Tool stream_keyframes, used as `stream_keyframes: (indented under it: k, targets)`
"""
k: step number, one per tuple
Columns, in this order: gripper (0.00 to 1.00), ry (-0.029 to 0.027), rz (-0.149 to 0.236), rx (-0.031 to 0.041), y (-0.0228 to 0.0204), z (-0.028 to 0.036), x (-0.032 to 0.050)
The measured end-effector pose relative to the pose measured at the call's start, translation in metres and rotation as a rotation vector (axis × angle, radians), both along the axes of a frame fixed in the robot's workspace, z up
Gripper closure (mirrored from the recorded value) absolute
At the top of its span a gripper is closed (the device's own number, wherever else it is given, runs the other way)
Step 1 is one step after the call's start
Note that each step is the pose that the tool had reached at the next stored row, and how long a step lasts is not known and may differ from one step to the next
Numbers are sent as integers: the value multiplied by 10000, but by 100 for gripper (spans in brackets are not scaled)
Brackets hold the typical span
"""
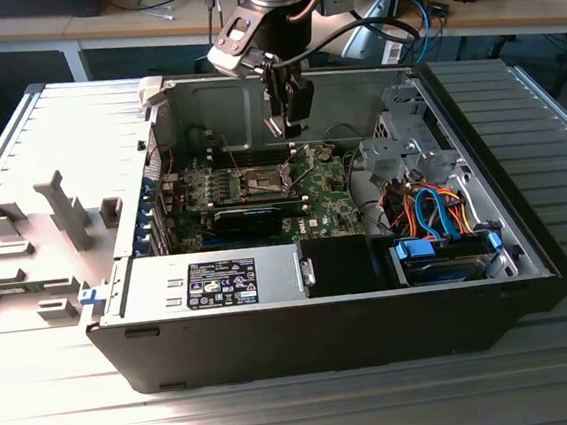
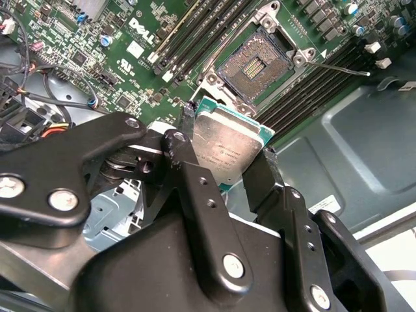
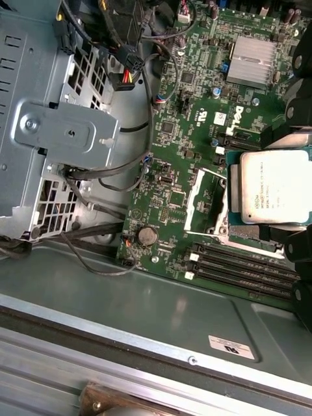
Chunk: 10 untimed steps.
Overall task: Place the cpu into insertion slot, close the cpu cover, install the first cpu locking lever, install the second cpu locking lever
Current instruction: 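Place the cpu into insertion slot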
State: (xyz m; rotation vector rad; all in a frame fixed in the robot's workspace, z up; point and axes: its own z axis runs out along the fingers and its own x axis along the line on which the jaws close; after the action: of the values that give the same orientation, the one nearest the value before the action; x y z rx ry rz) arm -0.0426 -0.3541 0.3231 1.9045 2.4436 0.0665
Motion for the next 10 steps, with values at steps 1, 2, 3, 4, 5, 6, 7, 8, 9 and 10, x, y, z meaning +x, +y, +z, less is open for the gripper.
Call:
stream_keyframes:
  k: [1,2,3,4,5,6,7,8,9,10]
  targets:
    - [46,0,-7,0,0,0,0]
    - [46,0,-18,0,0,-1,0]
    - [46,0,-32,-1,0,-2,0]
    - [46,0,-45,-1,0,-3,0]
    - [46,0,-55,-1,0,-3,0]
    - [46,0,-65,-2,0,-4,0]
    - [46,0,-72,-2,0,-4,0]
    - [46,0,-82,-3,0,-5,0]
    - [46,0,-90,-4,0,-5,0]
    - [46,0,-97,-4,0,-5,0]
